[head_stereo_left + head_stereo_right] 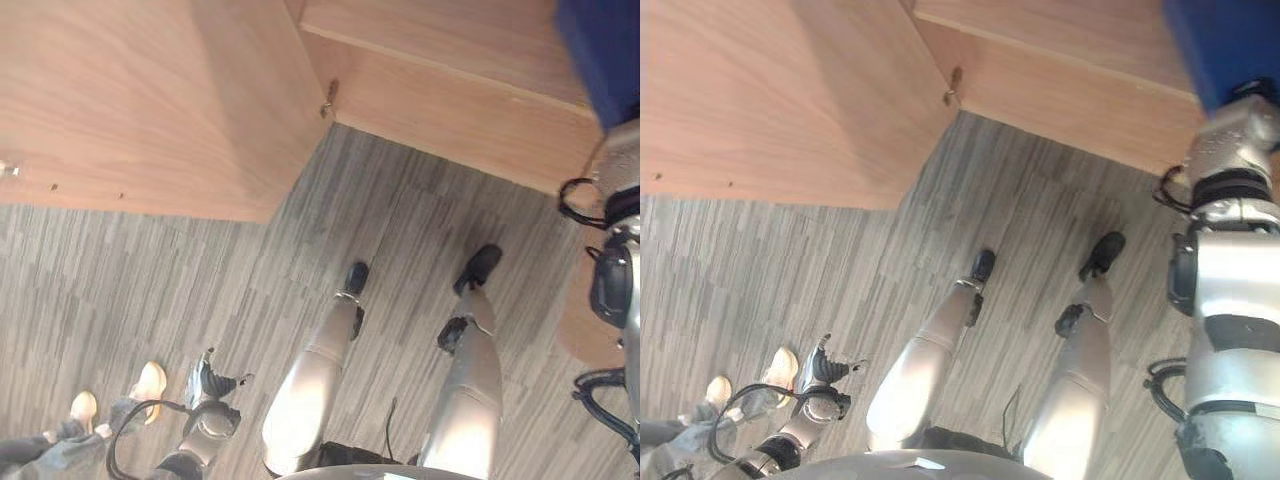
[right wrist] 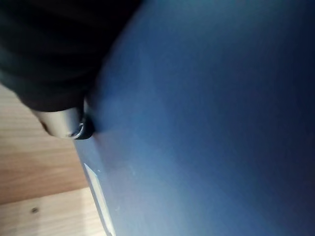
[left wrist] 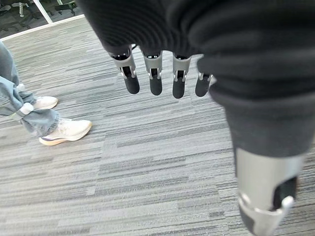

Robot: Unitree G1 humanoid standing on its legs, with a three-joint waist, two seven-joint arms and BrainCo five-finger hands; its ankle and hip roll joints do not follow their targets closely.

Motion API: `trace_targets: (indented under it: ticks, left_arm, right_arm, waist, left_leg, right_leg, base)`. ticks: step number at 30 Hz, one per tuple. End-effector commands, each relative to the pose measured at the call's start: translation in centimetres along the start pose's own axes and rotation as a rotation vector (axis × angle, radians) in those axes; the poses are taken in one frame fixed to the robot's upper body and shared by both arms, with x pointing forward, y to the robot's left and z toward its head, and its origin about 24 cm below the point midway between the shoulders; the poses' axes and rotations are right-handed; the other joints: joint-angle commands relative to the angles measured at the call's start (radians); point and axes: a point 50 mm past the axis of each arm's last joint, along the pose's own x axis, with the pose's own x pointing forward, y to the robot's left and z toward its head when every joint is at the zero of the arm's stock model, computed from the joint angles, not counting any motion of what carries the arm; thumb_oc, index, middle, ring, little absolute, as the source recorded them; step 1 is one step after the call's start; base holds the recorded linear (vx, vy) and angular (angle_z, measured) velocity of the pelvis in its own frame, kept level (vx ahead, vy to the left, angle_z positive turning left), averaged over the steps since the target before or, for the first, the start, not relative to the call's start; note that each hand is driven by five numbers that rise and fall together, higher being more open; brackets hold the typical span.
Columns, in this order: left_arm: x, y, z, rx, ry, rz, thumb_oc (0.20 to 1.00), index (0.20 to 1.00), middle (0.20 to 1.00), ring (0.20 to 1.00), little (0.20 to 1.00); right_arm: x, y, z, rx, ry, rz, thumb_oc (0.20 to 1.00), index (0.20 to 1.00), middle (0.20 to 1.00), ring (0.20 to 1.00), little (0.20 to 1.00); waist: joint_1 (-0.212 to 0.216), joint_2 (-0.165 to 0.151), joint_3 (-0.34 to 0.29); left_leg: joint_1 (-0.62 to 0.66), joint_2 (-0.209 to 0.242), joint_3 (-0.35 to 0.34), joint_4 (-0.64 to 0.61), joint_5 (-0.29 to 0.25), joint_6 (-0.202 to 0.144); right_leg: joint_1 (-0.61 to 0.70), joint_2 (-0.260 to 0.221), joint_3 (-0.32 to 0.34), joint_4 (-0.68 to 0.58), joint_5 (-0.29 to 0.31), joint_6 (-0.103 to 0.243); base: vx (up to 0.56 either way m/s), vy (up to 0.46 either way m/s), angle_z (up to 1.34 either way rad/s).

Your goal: Put the empty folder in the office cabinet

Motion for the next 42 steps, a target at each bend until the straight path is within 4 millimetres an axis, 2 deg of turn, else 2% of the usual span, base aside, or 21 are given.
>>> trace_targets:
  ticks: [1, 3, 4, 5, 6, 8, 11, 17, 22, 27, 30, 34, 36, 38, 39, 41, 42]
  left_arm:
    - [0.2, 2.7, -1.2, 0.102, 0.014, 0.051, 1.0, 1.0, 1.0, 1.0, 1.0]
    - [0.3, 2.8, -0.9, 0.082, 0.003, 0.058, 1.0, 1.0, 1.0, 1.0, 1.0]
    - [-0.1, 2.2, -1.2, 0.091, -0.005, 0.036, 1.0, 1.0, 1.0, 1.0, 1.0]
    - [-0.1, 2.0, -1.0, 0.094, -0.015, 0.028, 1.0, 1.0, 1.0, 1.0, 1.0]
    - [-0.1, 2.0, -1.0, 0.094, -0.015, 0.028, 1.0, 1.0, 1.0, 1.0, 1.0]
    - [-0.3, 1.4, -0.8, 0.086, -0.027, 0.008, 1.0, 1.0, 1.0, 1.0, 1.0]
    - [-0.4, 0.9, -0.7, 0.076, -0.033, -0.002, 1.0, 1.0, 1.0, 1.0, 1.0]
    - [-0.7, 0.1, -0.9, 0.075, -0.021, -0.015, 1.0, 1.0, 1.0, 1.0, 1.0]
    - [-0.6, -0.2, -0.7, 0.066, -0.017, 0.0, 1.0, 1.0, 1.0, 1.0, 1.0]
    - [-0.8, -1.0, -0.9, 0.065, -0.006, -0.001, 1.0, 1.0, 1.0, 1.0, 1.0]
    - [-0.9, -1.5, -0.9, 0.059, 0.001, -0.013, 1.0, 1.0, 1.0, 1.0, 1.0]
    - [-0.5, -1.9, 0.0, 0.043, -0.012, -0.011, 1.0, 1.0, 1.0, 1.0, 1.0]
    - [-0.5, -2.0, 0.0, 0.038, -0.007, -0.014, 1.0, 1.0, 1.0, 1.0, 1.0]
    - [-0.5, -2.3, 0.1, 0.034, -0.009, -0.024, 1.0, 1.0, 1.0, 1.0, 1.0]
    - [-0.5, -2.5, 0.3, 0.018, -0.008, -0.029, 1.0, 1.0, 1.0, 1.0, 1.0]
    - [-0.5, -2.6, 0.4, 0.013, -0.007, -0.034, 1.0, 1.0, 1.0, 1.0, 1.0]
    - [-0.4, -2.6, 0.8, -0.008, -0.02, -0.032, 1.0, 1.0, 1.0, 1.0, 1.0]
  right_arm:
    - [0.0, 1.6, 3.8, 0.082, -0.133, 0.094, 0.2, 0.2, 0.2, 0.2, 0.2]
    - [0.1, 1.7, 4.1, 0.066, -0.134, 0.093, 0.2, 0.2, 0.2, 0.2, 0.2]
    - [0.1, 2.0, 4.3, 0.028, -0.14, 0.097, 0.2, 0.2, 0.2, 0.2, 0.2]
    - [0.2, 2.2, 4.6, 0.023, -0.147, 0.099, 0.2, 0.2, 0.2, 0.2, 0.2]
    - [0.2, 2.2, 4.6, 0.023, -0.147, 0.1, 0.2, 0.2, 0.2, 0.2, 0.2]
    - [0.1, 2.8, 5.4, 0.021, -0.165, 0.111, 0.2, 0.2, 0.2, 0.2, 0.2]
    - [0.0, 3.2, 6.0, 0.02, -0.184, 0.117, 0.2, 0.2, 0.2, 0.2, 0.2]
    - [-0.1, 3.6, 7.7, 0.101, -0.202, 0.07, 0.2, 0.2, 0.2, 0.2, 0.2]
    - [-0.2, 3.7, 9.3, 0.232, -0.207, -0.012, 0.2, 0.2, 0.2, 0.2, 0.2]
    - [-1.1, 4.9, 12.7, 0.285, -0.283, -0.036, 0.2, 0.2, 0.2, 0.2, 0.2]
    - [-1.3, 5.2, 13.9, 0.276, -0.316, -0.037, 0.2, 0.2, 0.2, 0.2, 0.2]
    - [-1.3, 5.4, 14.7, 0.246, -0.335, -0.033, 0.2, 0.2, 0.2, 0.2, 0.2]
    - [-1.4, 5.6, 14.9, 0.233, -0.339, -0.022, 0.2, 0.2, 0.2, 0.2, 0.2]
    - [-1.5, 5.8, 15.3, 0.22, -0.345, -0.011, 0.2, 0.2, 0.2, 0.2, 0.2]
    - [-1.9, 6.6, 15.2, 0.186, -0.349, 0.032, 0.2, 0.2, 0.2, 0.2, 0.2]
    - [-2.0, 6.8, 15.4, 0.183, -0.347, 0.045, 0.2, 0.2, 0.2, 0.2, 0.2]
    - [-2.1, 7.2, 15.4, 0.17, -0.341, 0.076, 0.2, 0.2, 0.2, 0.2, 0.2]
  waist:
    - [0.029, -0.018, -0.03]
    - [0.024, -0.017, -0.041]
    - [0.033, -0.02, -0.052]
    - [0.038, -0.018, -0.048]
    - [0.037, -0.018, -0.048]
    - [0.044, -0.016, -0.048]
    - [0.046, -0.012, -0.051]
    - [0.048, 0.004, -0.068]
    - [0.05, 0.02, -0.08]
    - [0.068, 0.055, -0.111]
    - [0.079, 0.07, -0.131]
    - [0.082, 0.085, -0.155]
    - [0.087, 0.091, -0.168]
    - [0.085, 0.096, -0.167]
    - [0.091, 0.101, -0.188]
    - [0.091, 0.104, -0.193]
    - [0.092, 0.107, -0.194]
  left_leg:
    - [0.056, 0.035, 0.007, 0.045, -0.191, -0.054]
    - [0.043, 0.043, -0.008, 0.017, -0.178, -0.059]
    - [0.064, 0.062, -0.021, -0.065, -0.154, -0.07]
    - [0.068, 0.07, -0.03, -0.094, -0.139, -0.074]
    - [0.068, 0.07, -0.03, -0.095, -0.138, -0.075]
    - [0.083, 0.092, -0.045, -0.187, -0.104, -0.08]
    - [0.102, 0.105, -0.049, -0.253, -0.083, -0.084]
    - [0.149, 0.122, -0.043, -0.386, -0.035, -0.088]
    - [0.165, 0.118, -0.049, -0.454, -0.001, -0.092]
    - [0.189, 0.126, -0.07, -0.591, 0.078, -0.096]
    - [0.198, 0.128, -0.084, -0.664, 0.12, -0.1]
    - [0.206, 0.131, -0.099, -0.741, 0.168, -0.108]
    - [0.211, 0.135, -0.101, -0.76, 0.169, -0.108]
    - [0.199, 0.127, -0.101, -0.76, 0.18, -0.111]
    - [0.192, 0.122, -0.096, -0.76, 0.169, -0.111]
    - [0.184, 0.119, -0.094, -0.76, 0.171, -0.111]
    - [0.167, 0.108, -0.094, -0.76, 0.188, -0.115]
  right_leg:
    - [0.044, -0.007, 0.011, -0.184, 0.162, 0.059]
    - [0.031, 0.003, 0.004, -0.186, 0.175, 0.06]
    - [0.018, 0.028, -0.025, -0.193, 0.167, 0.051]
    - [0.007, 0.036, -0.036, -0.192, 0.167, 0.048]
    - [0.007, 0.036, -0.036, -0.192, 0.167, 0.047]
    - [-0.014, 0.057, -0.047, -0.191, 0.158, 0.04]
    - [-0.023, 0.067, -0.049, -0.191, 0.153, 0.037]
    - [-0.015, 0.092, -0.054, -0.221, 0.145, 0.035]
    - [-0.001, 0.093, -0.05, -0.247, 0.147, 0.04]
    - [-0.002, 0.068, -0.056, -0.272, 0.146, 0.048]
    - [-0.011, 0.06, -0.066, -0.277, 0.145, 0.056]
    - [-0.026, 0.054, -0.074, -0.277, 0.142, 0.061]
    - [-0.023, 0.059, -0.067, -0.284, 0.125, 0.068]
    - [-0.035, 0.052, -0.078, -0.276, 0.14, 0.063]
    - [-0.03, 0.055, -0.069, -0.282, 0.119, 0.071]
    - [-0.035, 0.053, -0.068, -0.282, 0.12, 0.071]
    - [-0.048, 0.043, -0.075, -0.274, 0.138, 0.065]
  base:
    - [0.03, -0.196, 0.78]
    - [0.03, -0.136, 0.45]
    - [0.04, -0.173, -0.14]
    - [0.04, -0.169, -0.23]
    - [0.01, -0.125, -0.19]
    - [0.0, -0.144, -0.4]
    - [0.0, -0.069, 0.08]
    - [0.01, -0.008, -0.01]
    - [0.02, 0.023, 0.05]
    - [0.05, 0.041, 0.11]
    - [0.03, 0.047, 0.17]
    - [0.02, 0.023, 0.09]
    - [0.05, 0.03, 0.04]
    - [0.04, 0.042, 0.04]
    - [0.09, 0.025, -0.01]
    - [0.04, 0.035, -0.02]
    - [-0.03, 0.037, -0.03]
